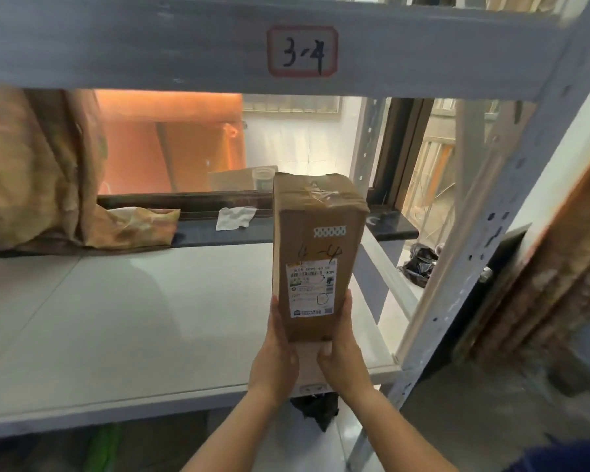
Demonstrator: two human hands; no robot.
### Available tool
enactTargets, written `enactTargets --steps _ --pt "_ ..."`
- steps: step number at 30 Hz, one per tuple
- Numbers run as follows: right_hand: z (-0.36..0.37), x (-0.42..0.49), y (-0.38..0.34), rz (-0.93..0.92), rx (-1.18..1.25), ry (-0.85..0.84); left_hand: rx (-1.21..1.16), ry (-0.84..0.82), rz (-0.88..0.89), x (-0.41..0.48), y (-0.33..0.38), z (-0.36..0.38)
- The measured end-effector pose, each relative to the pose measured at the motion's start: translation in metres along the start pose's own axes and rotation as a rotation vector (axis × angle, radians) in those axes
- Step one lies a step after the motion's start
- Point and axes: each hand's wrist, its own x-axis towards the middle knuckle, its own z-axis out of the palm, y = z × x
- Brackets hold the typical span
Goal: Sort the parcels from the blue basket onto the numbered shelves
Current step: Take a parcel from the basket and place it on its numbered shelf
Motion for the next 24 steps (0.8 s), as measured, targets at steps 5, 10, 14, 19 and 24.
enactTargets --steps 5,10,14,19,24 --pt "0.004 -0.014 0.008 0.190 -0.088 -0.042 0.132 -0.070 -0.148 -0.009 -0.002 -0.006" --pt "-0.001 -0.042 -0.022 0.268 -1.020 -0.470 0.718 -0.428 -0.186 -0.026 -0.001 -0.054" --pt "0.007 -0.040 -0.096 0.164 -1.032 -0.707 0.783 -0.412 -0.267 -0.047 -0.008 -0.136" --pt "0.059 -0.047 -0.230 -0.112 -0.926 -0.714 0.691 -0.479 -0.406 -0.107 -0.026 -0.281" --pt "0.144 -0.114 -0.368 -0.449 -0.856 -0.618 0.712 -0.355 -0.541 -0.228 -0.061 -0.432"
